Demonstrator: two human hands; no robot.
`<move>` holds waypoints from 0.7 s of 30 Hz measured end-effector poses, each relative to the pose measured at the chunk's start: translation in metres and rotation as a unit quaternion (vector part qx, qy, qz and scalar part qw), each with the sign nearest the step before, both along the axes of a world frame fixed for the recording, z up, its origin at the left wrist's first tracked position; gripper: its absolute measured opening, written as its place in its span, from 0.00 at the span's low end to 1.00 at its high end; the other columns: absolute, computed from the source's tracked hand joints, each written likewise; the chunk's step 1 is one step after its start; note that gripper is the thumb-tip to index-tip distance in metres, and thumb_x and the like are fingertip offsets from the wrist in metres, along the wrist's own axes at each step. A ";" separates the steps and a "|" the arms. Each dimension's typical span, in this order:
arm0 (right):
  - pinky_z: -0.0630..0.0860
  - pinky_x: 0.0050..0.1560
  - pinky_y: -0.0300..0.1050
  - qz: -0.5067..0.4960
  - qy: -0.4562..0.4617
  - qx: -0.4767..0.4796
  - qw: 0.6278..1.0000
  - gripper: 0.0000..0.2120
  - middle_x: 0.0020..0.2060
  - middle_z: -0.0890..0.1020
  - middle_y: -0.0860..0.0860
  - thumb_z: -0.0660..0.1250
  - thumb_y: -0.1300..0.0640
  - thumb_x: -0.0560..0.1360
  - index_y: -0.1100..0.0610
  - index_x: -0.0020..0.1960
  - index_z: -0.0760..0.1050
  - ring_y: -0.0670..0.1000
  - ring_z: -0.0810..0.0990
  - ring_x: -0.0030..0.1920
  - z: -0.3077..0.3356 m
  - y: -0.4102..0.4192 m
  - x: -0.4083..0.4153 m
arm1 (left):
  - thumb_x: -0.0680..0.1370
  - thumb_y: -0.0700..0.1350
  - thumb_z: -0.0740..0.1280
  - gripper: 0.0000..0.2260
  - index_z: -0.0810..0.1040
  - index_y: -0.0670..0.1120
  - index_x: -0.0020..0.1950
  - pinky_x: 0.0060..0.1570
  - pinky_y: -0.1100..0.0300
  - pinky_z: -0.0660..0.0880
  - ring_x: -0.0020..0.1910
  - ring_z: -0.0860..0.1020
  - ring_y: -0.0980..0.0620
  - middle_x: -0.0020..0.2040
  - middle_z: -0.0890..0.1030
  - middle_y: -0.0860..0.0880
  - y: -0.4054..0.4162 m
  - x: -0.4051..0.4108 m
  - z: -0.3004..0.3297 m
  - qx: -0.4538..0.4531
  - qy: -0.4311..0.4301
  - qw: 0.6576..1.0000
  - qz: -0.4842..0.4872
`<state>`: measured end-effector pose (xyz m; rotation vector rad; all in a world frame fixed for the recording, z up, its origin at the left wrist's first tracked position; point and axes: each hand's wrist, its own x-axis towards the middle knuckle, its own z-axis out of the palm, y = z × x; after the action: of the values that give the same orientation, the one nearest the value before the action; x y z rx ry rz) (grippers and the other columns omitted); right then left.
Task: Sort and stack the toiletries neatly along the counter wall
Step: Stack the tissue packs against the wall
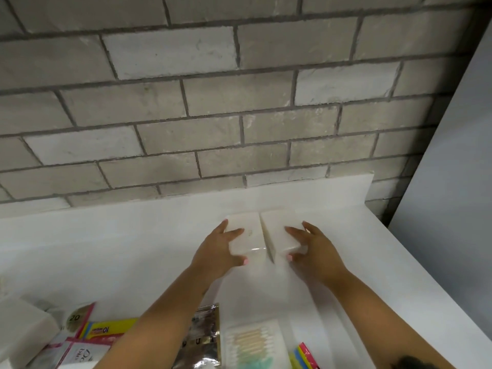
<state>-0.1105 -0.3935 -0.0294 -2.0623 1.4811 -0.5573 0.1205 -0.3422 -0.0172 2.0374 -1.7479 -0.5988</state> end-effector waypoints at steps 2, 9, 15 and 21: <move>0.64 0.62 0.35 -0.009 0.001 -0.005 1.000 0.30 0.74 0.58 0.50 0.70 0.55 0.70 0.43 0.70 0.67 0.45 0.69 0.68 0.000 -0.005 0.008 | 0.68 0.53 0.75 0.36 0.64 0.56 0.73 0.72 0.57 0.56 0.75 0.56 0.52 0.78 0.51 0.53 -0.006 -0.003 -0.001 0.003 0.007 1.000 0.009; 0.67 0.63 0.38 -0.034 0.005 -0.006 0.999 0.29 0.74 0.57 0.49 0.69 0.55 0.71 0.43 0.70 0.67 0.47 0.73 0.65 0.000 -0.019 0.020 | 0.69 0.52 0.75 0.35 0.65 0.55 0.73 0.72 0.56 0.58 0.75 0.57 0.51 0.78 0.52 0.52 -0.020 -0.006 -0.003 -0.008 0.016 1.000 0.017; 0.68 0.62 0.38 -0.034 0.009 -0.011 0.999 0.29 0.74 0.57 0.48 0.70 0.55 0.71 0.43 0.70 0.67 0.48 0.74 0.63 -0.003 -0.021 0.020 | 0.69 0.52 0.74 0.34 0.65 0.55 0.72 0.71 0.57 0.58 0.75 0.58 0.52 0.78 0.52 0.53 -0.021 -0.006 -0.006 -0.014 0.025 0.999 0.016; 0.71 0.62 0.48 -0.027 0.062 -0.013 0.998 0.28 0.74 0.56 0.51 0.67 0.54 0.72 0.44 0.71 0.64 0.53 0.67 0.68 0.002 -0.019 0.025 | 0.71 0.57 0.70 0.33 0.61 0.58 0.73 0.70 0.48 0.61 0.75 0.53 0.48 0.78 0.48 0.52 -0.021 -0.010 0.000 0.016 -0.089 0.996 0.018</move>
<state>-0.0857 -0.4129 -0.0278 -2.1162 1.6136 -0.4789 0.1103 -0.3629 -0.0176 2.1985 -1.8048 -0.4477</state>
